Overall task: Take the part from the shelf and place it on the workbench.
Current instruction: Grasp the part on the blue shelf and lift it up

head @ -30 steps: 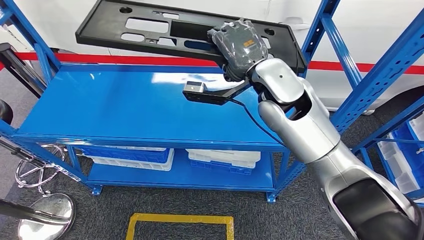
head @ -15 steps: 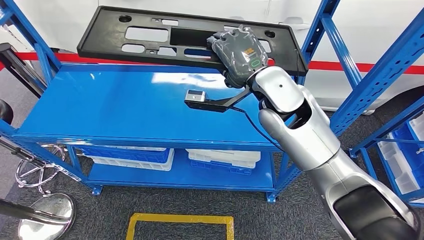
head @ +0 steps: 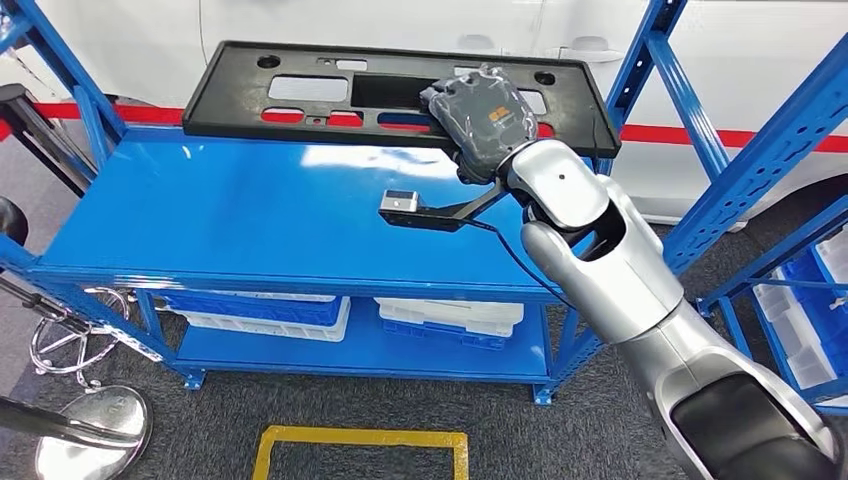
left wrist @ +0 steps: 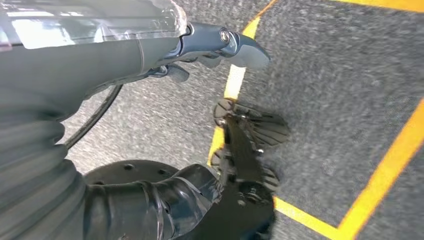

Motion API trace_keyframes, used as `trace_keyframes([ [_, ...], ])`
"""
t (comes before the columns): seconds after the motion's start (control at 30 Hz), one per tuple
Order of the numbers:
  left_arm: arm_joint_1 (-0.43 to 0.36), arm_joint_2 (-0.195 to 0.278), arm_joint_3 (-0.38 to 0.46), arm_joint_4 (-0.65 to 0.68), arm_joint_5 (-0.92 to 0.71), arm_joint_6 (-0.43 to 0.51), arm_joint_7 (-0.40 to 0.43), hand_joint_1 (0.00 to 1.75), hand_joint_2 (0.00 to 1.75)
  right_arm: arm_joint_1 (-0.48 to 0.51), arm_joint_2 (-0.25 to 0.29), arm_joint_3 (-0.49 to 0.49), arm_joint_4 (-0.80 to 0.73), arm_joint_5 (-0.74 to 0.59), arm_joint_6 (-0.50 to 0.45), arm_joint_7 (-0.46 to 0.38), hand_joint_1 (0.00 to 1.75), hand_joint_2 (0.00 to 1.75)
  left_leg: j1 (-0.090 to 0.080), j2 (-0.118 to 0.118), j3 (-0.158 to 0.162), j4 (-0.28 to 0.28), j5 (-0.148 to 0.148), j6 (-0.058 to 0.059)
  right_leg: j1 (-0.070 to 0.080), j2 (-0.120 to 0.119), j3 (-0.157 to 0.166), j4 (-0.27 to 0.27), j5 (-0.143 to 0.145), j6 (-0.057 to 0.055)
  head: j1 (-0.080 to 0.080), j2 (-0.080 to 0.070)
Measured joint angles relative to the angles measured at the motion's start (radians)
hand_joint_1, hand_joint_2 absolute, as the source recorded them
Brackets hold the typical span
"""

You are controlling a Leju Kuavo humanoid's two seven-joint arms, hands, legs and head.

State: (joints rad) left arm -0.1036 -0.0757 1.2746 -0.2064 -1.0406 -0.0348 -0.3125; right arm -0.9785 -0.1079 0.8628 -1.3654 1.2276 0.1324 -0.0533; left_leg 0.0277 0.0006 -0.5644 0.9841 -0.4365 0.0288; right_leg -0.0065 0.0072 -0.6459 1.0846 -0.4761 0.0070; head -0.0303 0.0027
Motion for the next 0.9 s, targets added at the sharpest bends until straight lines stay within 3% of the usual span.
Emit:
trace_keyframes([
  [0.07,-0.002,0.0,0.001,0.0,0.007,-0.006,-0.008,0.0,1.75,-0.001,-0.003,0.004,0.009,-0.007,0.0,-0.002,1.75,1.75,0.002,0.003,-0.002,-0.002,0.004,0.003,-0.008,-0.001,-0.045,0.116,-0.067,0.01,0.0,0.0],
  [0.1,-0.002,0.0,0.001,0.0,0.007,-0.008,-0.01,0.0,1.75,0.002,-0.004,0.006,0.013,-0.012,0.0,-0.003,1.75,1.75,0.004,0.003,-0.004,0.0,0.004,0.003,-0.014,-0.001,-0.066,0.172,-0.088,0.015,0.0,0.0],
  [0.13,-0.002,0.0,0.001,0.0,0.007,-0.01,-0.011,0.0,1.75,0.006,-0.006,0.01,0.018,-0.015,-0.001,-0.005,1.75,1.75,0.006,0.003,-0.006,0.003,0.004,0.002,-0.021,-0.002,-0.075,0.202,-0.092,0.022,0.0,0.0],
  [0.17,-0.002,0.0,0.001,0.0,0.007,-0.012,-0.011,0.0,1.75,0.009,-0.008,0.015,0.021,-0.018,-0.002,-0.006,1.75,1.75,0.01,0.003,-0.009,0.008,0.003,-0.001,-0.029,-0.003,-0.067,0.196,-0.076,0.029,0.0,0.0],
  [0.27,-0.002,0.002,0.001,-0.001,0.005,-0.012,-0.011,0.0,1.75,0.009,-0.012,0.025,0.03,-0.023,-0.004,-0.01,1.75,1.75,0.02,0.0,-0.023,0.031,-0.006,-0.021,-0.045,-0.007,0.024,0.032,-0.002,0.049,0.001,0.0],
  [0.3,-0.002,0.003,0.001,-0.002,0.005,-0.012,-0.01,0.0,1.75,0.008,-0.013,0.026,0.032,-0.025,-0.004,-0.01,1.75,1.75,0.019,-0.002,-0.029,0.037,-0.007,-0.03,-0.045,-0.006,0.042,-0.004,0.007,0.048,0.0,0.0],
  [0.33,-0.002,0.004,0.001,-0.003,0.005,-0.01,-0.009,0.0,1.75,0.008,-0.015,0.027,0.034,-0.028,-0.004,-0.011,1.75,1.75,0.017,-0.004,-0.034,0.042,-0.006,-0.039,-0.042,-0.004,0.047,-0.019,0.005,0.042,0.0,0.0],
  [0.43,-0.001,0.003,0.001,-0.004,0.004,-0.002,-0.007,0.0,1.75,0.007,-0.015,0.033,0.041,-0.035,-0.005,-0.011,1.75,1.75,0.019,-0.006,-0.044,0.043,0.001,-0.062,-0.036,-0.002,0.031,-0.018,0.01,0.013,-0.001,0.0],
  [0.47,-0.001,0.003,0.001,-0.004,0.003,0.002,-0.006,0.0,1.75,0.007,-0.015,0.034,0.042,-0.037,-0.006,-0.011,1.75,1.75,0.021,-0.005,-0.051,0.056,-0.014,-0.064,-0.035,-0.003,0.026,-0.02,0.016,0.002,-0.001,0.0],
  [0.5,-0.001,0.002,0.001,-0.004,0.001,0.006,-0.004,0.0,1.75,0.006,-0.013,0.036,0.042,-0.039,-0.006,-0.011,1.75,1.75,0.022,-0.004,-0.064,0.087,-0.043,-0.063,-0.034,-0.004,0.021,-0.023,0.022,-0.008,-0.002,0.0],
  [0.57,-0.001,0.002,0.001,-0.004,-0.004,0.015,0.0,0.0,1.75,0.006,-0.011,0.039,0.042,-0.044,-0.007,-0.011,1.75,1.75,0.018,-0.003,-0.108,0.21,-0.13,-0.058,-0.025,-0.006,0.007,-0.024,0.034,-0.026,-0.002,0.0],
  [0.63,-0.001,0.003,0.001,-0.004,-0.007,0.02,0.001,0.0,1.75,0.007,-0.01,0.044,0.044,-0.046,-0.007,-0.011,1.75,1.75,0.011,-0.003,-0.137,0.318,-0.178,-0.051,-0.011,-0.007,-0.009,-0.024,0.045,-0.037,-0.002,0.0],
  [0.67,-0.001,0.004,0.001,-0.004,-0.007,0.021,0.0,0.0,1.75,0.007,-0.01,0.046,0.046,-0.048,-0.007,-0.01,1.75,1.75,0.006,-0.003,-0.128,0.326,-0.172,-0.045,-0.005,-0.007,-0.016,-0.023,0.051,-0.04,-0.002,0.0],
  [0.7,-0.002,0.004,0.001,-0.004,-0.008,0.021,-0.001,0.0,1.75,0.008,-0.01,0.048,0.047,-0.049,-0.007,-0.01,1.75,1.75,0.002,-0.003,-0.101,0.297,-0.15,-0.038,0.0,-0.007,-0.023,-0.023,0.057,-0.041,-0.002,0.0],
  [0.73,-0.002,0.004,0.001,-0.004,-0.008,0.021,-0.002,0.0,1.75,0.008,-0.01,0.049,0.048,-0.049,-0.007,-0.01,1.75,1.75,-0.003,-0.003,-0.059,0.238,-0.121,-0.028,0.003,-0.007,-0.028,-0.023,0.063,-0.041,-0.002,0.0],
  [0.8,-0.005,0.005,0.001,-0.005,-0.01,0.02,-0.006,0.0,1.75,0.007,-0.01,0.049,0.049,-0.05,-0.007,-0.009,1.75,1.75,-0.014,-0.004,0.025,0.108,-0.094,-0.013,0.008,-0.007,-0.037,-0.022,0.075,-0.037,-0.002,0.0],
  [0.83,-0.006,0.006,0.0,-0.005,-0.011,0.019,-0.007,0.0,1.75,0.006,-0.01,0.049,0.049,-0.05,-0.007,-0.009,1.75,1.75,-0.018,-0.005,0.048,0.067,-0.091,-0.009,0.009,-0.008,-0.039,-0.022,0.081,-0.033,-0.002,0.0],
  [0.9,-0.006,0.006,0.0,-0.005,-0.014,0.017,-0.01,0.0,1.75,0.006,-0.009,0.049,0.049,-0.052,-0.008,-0.008,1.75,1.75,-0.023,-0.006,0.052,0.043,-0.086,-0.01,0.007,-0.008,-0.042,-0.026,0.097,-0.022,-0.002,0.0],
])
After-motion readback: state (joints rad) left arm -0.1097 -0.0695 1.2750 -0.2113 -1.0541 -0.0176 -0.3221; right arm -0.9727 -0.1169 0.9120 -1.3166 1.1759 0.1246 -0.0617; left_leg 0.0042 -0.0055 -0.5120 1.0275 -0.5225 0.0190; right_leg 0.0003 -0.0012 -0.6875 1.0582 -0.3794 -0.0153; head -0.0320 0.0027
